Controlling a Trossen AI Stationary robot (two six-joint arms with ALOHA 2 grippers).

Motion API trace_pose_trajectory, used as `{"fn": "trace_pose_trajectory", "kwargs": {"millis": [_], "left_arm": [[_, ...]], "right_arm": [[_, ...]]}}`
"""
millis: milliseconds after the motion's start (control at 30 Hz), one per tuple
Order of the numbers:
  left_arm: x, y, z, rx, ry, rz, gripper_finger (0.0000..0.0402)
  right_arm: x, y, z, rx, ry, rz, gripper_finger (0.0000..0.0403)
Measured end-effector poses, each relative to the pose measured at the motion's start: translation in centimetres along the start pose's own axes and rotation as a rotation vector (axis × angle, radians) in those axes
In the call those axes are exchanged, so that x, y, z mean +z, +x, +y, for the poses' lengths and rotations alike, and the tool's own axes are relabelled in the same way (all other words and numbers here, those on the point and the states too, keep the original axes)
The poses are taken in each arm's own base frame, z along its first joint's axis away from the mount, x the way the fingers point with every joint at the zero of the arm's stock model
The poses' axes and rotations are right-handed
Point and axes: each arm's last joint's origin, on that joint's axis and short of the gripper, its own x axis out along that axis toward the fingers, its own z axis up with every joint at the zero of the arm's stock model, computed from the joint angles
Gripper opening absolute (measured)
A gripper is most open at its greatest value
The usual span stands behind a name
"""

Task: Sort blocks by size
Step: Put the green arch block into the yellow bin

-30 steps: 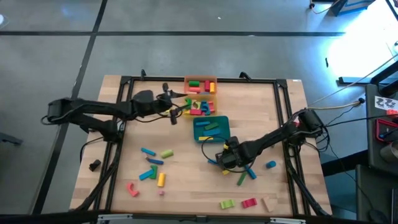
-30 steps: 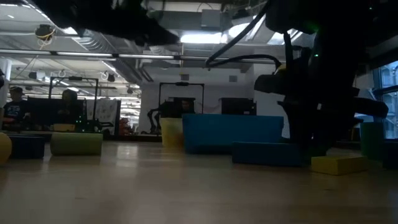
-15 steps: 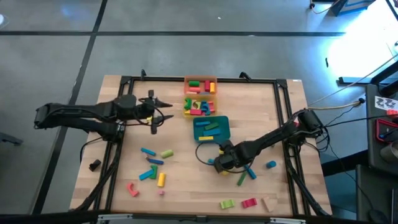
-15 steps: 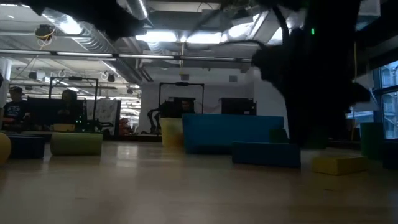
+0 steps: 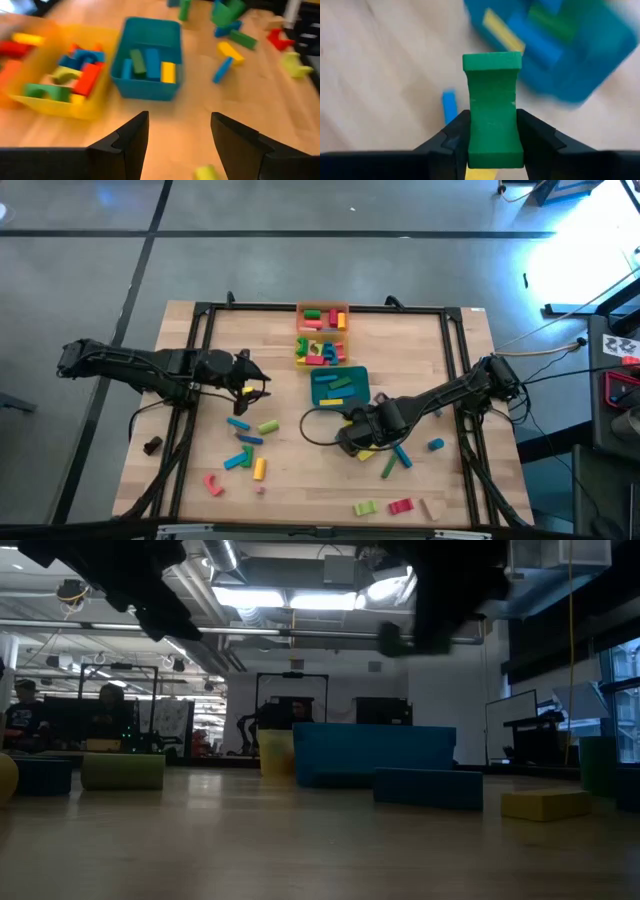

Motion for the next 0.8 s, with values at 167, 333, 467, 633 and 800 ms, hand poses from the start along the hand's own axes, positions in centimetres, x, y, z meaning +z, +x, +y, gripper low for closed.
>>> {"fn": "trace_pose_trajectory", "kwargs": {"millis": [167,333,467,633,800], "left_arm": [[-0.4,-0.1,-0.9,-0.050,-0.064,0.032,0.0198],[-0.8,-0.1,-1.7,-0.079,-0.126,0.073,0.0198],[-1.0,0.2,-2.3,-0.098,-0.157,0.093,0.0198],[-1.4,1.1,-3.1,-0.113,-0.171,0.141,0.0198],[-2.0,2.6,-4.3,-0.132,-0.184,0.196,0.0198]], "right_arm": [[2.7,0.1,-0.9,-0.076,-0.132,-0.176,0.0137],[6.4,1.2,-3.1,-0.146,-0.217,-0.243,0.0138],[9.6,2.1,-5.3,-0.177,-0.268,-0.281,0.0138],[13.0,3.1,-8.4,-0.137,-0.278,-0.280,0.0138],[14.8,3.9,-11.3,-0.049,-0.219,-0.221,0.0148]]}}
